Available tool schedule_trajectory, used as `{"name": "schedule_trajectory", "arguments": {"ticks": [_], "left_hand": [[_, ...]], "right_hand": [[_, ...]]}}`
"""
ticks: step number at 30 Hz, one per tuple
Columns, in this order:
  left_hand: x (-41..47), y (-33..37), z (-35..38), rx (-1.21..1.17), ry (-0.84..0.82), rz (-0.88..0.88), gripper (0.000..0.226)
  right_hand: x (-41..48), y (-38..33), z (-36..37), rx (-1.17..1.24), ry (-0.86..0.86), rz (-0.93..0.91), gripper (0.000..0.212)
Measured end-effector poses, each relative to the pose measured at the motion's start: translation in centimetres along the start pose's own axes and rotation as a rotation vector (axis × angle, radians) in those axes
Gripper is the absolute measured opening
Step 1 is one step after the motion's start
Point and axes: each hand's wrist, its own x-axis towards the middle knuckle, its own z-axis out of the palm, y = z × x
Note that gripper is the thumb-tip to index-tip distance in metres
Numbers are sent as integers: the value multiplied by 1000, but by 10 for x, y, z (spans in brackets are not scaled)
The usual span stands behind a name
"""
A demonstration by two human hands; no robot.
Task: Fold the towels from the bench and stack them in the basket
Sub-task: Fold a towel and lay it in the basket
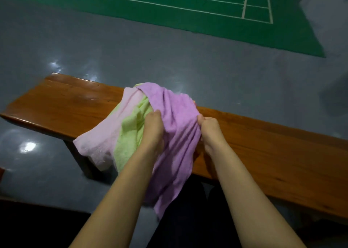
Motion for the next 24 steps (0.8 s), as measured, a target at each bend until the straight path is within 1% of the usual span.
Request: {"name": "schedule_trajectory", "arguments": {"ticks": [1,2,3,4,6,7,8,9,11,13,15,17,19,20,21,22,24], "left_hand": [[-1,3,-1,-153,-64,-74,35],[-5,3,-1,-240,-122,-126,36],[-10,3,-2,-225,-181,-158,36],[-16,1,-3,-124,-233,-165,34],[-28,-7,0,171,-275,-82,25],[-32,-14,3,305,-276,-8,19],[-39,-17,8,380,-282,72,18],[-45,-18,15,419,-263,137,21],[-60,-10,32,421,-222,281,16],[-80,10,49,369,-250,430,14],[-101,35,61,319,-287,572,12],[-116,53,67,285,-316,660,13],[-117,52,70,321,-350,622,21],[-113,42,69,387,-345,550,36],[-113,32,66,420,-381,445,51],[-114,17,62,402,-449,309,55],[-124,-19,50,388,-698,65,33]], "right_hand": [[-6,-5,-3,212,-19,80,30],[-14,-9,-10,368,-59,153,26],[-21,-11,-18,462,-117,221,26],[-29,-13,-27,507,-190,287,33],[-45,-14,-48,498,-355,414,48],[-50,-12,-57,469,-421,452,49],[-56,-12,-65,435,-472,471,45],[-62,-14,-72,407,-492,465,39],[-72,-25,-86,389,-476,387,31],[-83,-41,-104,423,-463,275,32],[-97,-60,-127,497,-499,174,38],[-110,-72,-147,527,-489,107,33],[-117,-67,-161,518,-376,108,27],[-120,-59,-164,532,-317,118,24],[-122,-49,-164,564,-256,116,24],[-125,-38,-163,613,-209,109,29],[-130,-13,-161,705,-110,161,50]]}}
